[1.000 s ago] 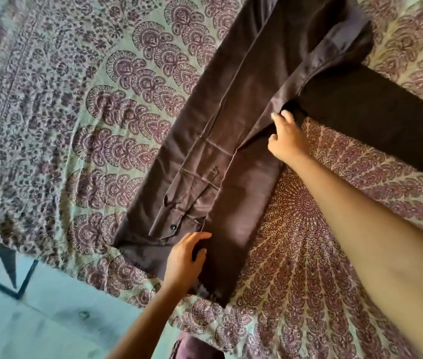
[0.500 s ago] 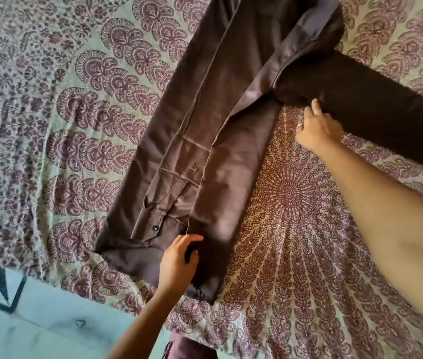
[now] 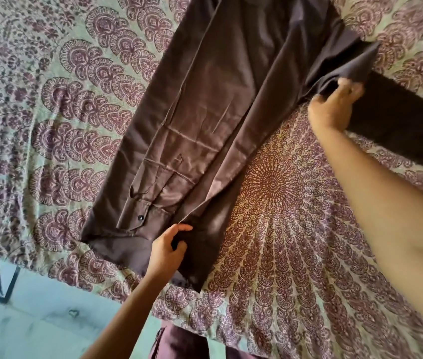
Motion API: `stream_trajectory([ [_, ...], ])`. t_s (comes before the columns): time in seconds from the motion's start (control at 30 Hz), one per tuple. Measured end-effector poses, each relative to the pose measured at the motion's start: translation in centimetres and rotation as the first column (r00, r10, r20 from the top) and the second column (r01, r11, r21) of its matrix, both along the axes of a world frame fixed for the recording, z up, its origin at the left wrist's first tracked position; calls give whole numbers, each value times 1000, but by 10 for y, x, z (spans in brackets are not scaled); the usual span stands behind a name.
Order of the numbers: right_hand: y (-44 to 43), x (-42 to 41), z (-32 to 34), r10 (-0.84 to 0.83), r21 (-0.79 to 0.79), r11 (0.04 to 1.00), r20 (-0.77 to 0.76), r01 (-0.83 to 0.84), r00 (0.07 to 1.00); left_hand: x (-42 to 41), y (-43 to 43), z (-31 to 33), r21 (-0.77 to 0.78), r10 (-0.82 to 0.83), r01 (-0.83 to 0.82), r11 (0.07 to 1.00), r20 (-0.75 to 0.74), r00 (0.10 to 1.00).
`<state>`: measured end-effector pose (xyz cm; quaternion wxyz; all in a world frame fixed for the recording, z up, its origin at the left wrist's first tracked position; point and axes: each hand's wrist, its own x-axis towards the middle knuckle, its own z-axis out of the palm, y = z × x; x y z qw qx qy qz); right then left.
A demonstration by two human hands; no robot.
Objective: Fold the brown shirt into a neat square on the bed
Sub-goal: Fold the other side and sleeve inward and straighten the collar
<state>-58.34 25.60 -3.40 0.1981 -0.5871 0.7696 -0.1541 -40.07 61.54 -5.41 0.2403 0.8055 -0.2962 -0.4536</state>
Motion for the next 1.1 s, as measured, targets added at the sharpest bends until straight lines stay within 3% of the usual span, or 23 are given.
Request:
stream_trajectory([
  [0.1, 18, 38, -8, -321, 235, 933, 202, 273, 925, 1, 5, -1, -51, -46, 49, 997, 59, 997],
  [0.2, 32, 66, -22, -440, 438, 861, 384, 260, 812, 1, 7, 6, -105, -221, 232, 967, 106, 970],
  [0.3, 33, 64, -19, -416, 312, 897, 360, 313, 835, -11, 8, 16, -113, -463, 471, 875, 90, 882],
  [0.43, 33, 34, 8, -266, -32, 961, 144, 273, 953, -37, -2, 26, -199, -638, 626, 754, 4, 770],
  [0.57, 33, 47, 13, 34, -213, 976, -70, -49, 997, -38, -5, 24, -239, -487, 470, 850, -12, 873],
  [0.67, 40, 79, 2, 231, -83, 968, -96, -239, 968, -15, 13, 8, -96, -206, 212, 973, 69, 976],
  [0.73, 46, 94, -9, 324, 8, 946, -83, -325, 942, -2, 21, 1, 2, -143, 144, 990, 152, 978],
  [0.8, 47, 100, -16, 435, 27, 900, -94, -434, 896, 1, 25, 1, 6, -151, 153, 988, 175, 973],
  [0.97, 42, 101, -15, 537, -75, 838, -62, -541, 841, -8, 39, 5, -39, -88, 98, 994, 205, 975],
  [1.1, 52, 109, -25, 714, 15, 700, -16, -714, 700, -18, 55, 5, -39, -30, 38, 999, 192, 981],
])
